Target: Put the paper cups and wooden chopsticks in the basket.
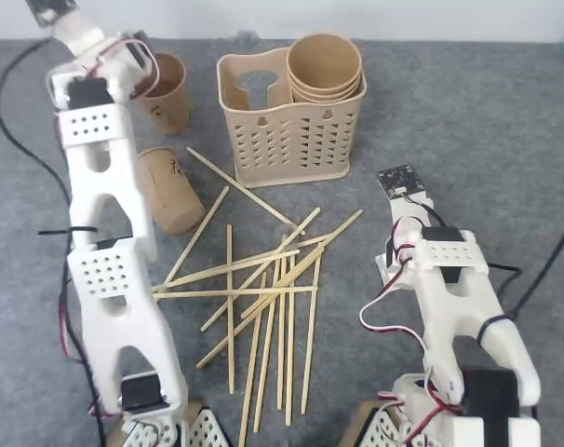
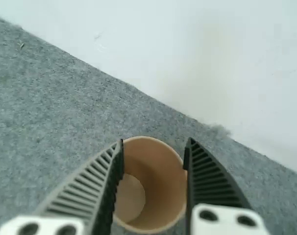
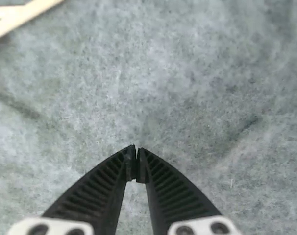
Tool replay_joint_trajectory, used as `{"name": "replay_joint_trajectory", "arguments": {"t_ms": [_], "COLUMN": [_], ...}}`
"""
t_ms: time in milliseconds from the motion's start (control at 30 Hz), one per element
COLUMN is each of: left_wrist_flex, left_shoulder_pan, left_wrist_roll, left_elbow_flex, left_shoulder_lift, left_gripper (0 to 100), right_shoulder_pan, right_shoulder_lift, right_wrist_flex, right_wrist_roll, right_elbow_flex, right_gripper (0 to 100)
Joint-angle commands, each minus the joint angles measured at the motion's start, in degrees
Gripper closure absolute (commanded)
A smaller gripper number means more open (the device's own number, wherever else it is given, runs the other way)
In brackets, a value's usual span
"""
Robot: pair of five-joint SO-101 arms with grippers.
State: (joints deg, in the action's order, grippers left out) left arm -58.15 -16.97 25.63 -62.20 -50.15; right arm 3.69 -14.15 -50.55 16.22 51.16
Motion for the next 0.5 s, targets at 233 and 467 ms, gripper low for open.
{"name": "replay_joint_trajectory", "arguments": {"t_ms": [233,467], "left_wrist_flex": [-10.64,-7.56], "left_shoulder_pan": [-4.22,-4.75], "left_wrist_roll": [0.53,0.70], "left_elbow_flex": [-4.00,6.64], "left_shoulder_lift": [0.35,0.35], "left_gripper": [80,80], "right_shoulder_pan": [0.40,0.40], "right_shoulder_lift": [0.13,0.13], "right_wrist_flex": [0.48,0.40], "right_wrist_roll": [0.35,0.44], "right_elbow_flex": [-1.23,-1.23], "right_gripper": [99.1,99.1]}}
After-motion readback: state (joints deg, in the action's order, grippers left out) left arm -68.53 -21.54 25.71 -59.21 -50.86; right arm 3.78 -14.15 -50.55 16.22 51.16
